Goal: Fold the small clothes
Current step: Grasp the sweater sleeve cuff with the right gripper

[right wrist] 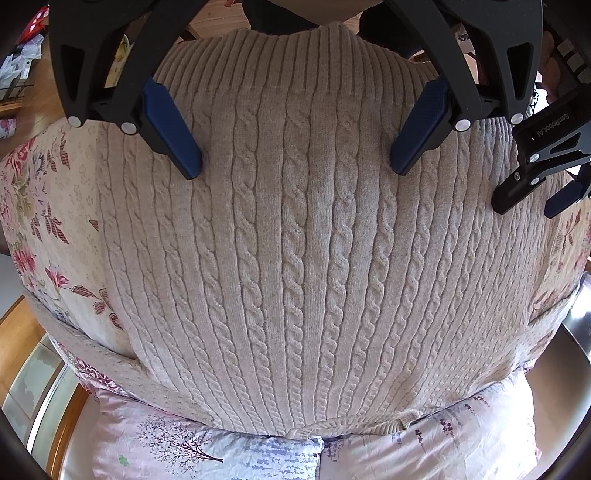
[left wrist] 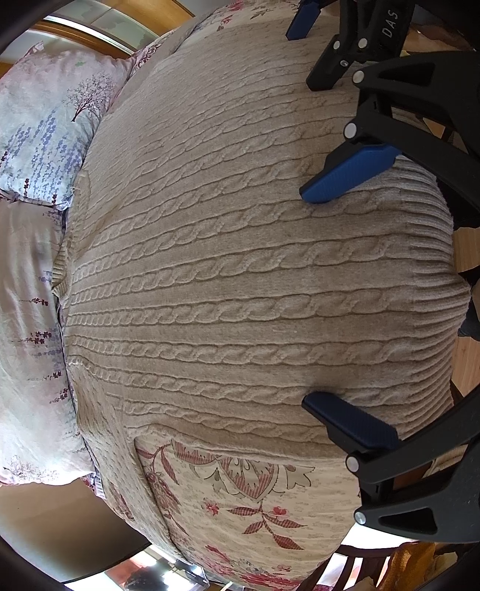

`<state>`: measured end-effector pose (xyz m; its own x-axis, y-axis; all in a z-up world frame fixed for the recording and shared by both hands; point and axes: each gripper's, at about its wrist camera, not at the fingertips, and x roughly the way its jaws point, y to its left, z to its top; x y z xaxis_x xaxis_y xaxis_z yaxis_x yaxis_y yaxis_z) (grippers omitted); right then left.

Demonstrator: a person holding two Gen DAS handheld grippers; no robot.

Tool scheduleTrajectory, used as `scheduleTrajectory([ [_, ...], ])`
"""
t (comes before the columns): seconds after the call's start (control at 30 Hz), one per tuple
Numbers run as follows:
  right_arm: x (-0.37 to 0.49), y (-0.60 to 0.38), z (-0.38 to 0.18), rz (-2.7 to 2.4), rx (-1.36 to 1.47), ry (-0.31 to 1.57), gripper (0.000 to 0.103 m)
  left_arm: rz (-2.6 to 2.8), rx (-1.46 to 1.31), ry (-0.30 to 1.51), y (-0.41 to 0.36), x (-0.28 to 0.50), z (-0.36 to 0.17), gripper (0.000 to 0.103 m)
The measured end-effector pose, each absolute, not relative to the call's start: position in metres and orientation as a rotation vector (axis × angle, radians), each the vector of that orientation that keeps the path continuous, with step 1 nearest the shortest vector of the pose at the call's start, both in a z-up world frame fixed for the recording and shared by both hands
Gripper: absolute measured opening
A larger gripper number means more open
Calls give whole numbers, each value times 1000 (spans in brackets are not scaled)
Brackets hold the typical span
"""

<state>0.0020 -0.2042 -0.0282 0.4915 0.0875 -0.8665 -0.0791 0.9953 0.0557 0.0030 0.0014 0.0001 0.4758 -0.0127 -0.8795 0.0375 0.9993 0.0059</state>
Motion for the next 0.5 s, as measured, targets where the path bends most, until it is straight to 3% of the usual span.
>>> scheduleTrajectory([
  [0.17, 9, -219, -22, 134, 118, 1026, 101, -43, 21, 1067, 2, 10, 3, 101],
  [0.5, 66, -363, -2, 23, 633, 845, 72, -75, -143, 1011, 17, 53, 20, 101],
])
